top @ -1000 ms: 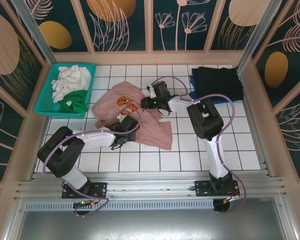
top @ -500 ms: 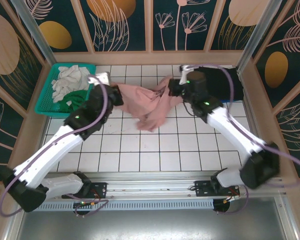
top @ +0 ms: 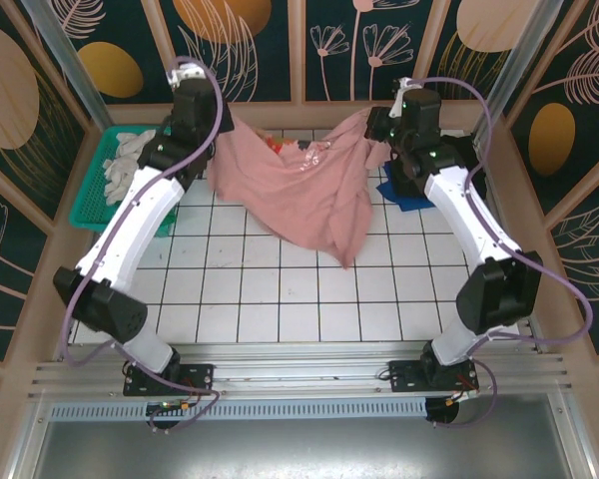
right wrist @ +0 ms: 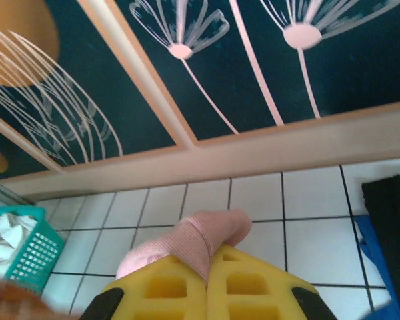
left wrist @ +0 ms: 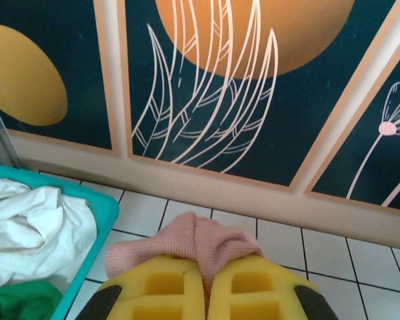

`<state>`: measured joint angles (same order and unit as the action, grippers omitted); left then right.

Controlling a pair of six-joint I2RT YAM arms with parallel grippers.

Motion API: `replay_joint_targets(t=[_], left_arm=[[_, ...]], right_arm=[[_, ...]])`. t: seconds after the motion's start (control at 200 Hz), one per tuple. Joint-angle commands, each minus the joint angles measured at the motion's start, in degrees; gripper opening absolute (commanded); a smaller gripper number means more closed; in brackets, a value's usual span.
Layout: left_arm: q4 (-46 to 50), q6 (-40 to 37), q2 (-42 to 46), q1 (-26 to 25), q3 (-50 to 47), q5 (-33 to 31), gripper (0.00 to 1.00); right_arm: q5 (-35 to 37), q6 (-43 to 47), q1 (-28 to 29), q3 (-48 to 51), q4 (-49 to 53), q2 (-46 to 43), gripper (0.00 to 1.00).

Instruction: Fold and stack the t-shirts

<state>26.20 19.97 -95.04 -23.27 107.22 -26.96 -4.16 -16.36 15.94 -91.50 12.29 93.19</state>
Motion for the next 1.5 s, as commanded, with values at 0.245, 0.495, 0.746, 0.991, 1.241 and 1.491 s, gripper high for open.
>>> replay_joint_targets(t=[0.245,0.495,0.746,0.991,1.241,1.491], left_arm=[[-8.05,-0.89,22.44,0.67,-18.40,4.44,0.00],[-7.86,3.41,17.43,1.55,-30.48,-1.96,0.69],[-4.61,7.32,9.27,3.81,-33.89,0.93,0.76],[-13.29,10.57,10.15,3.72,-50.31,14.17,0.83],[-15.52,10.18,-7.82,3.75,-42.98,17.63,0.76],[-16.63,8.95,-15.40,3.82,-39.44,17.25,0.34]], right_arm=[[-5.37,-0.95,0.22,9.84,-7.45,-14.48,0.00],[-3.69,0.20,-2.71,1.81,-9.62,5.31,0.20],[9.58,5.59,0.55,-26.92,18.33,31.44,0.58],[8.24,1.65,6.22,17.59,-6.04,6.05,0.70],[14.27,-5.02,5.85,38.06,-13.87,0.09,0.69],[20.38,-2.66,3.15,33.50,-11.09,4.98,0.65]])
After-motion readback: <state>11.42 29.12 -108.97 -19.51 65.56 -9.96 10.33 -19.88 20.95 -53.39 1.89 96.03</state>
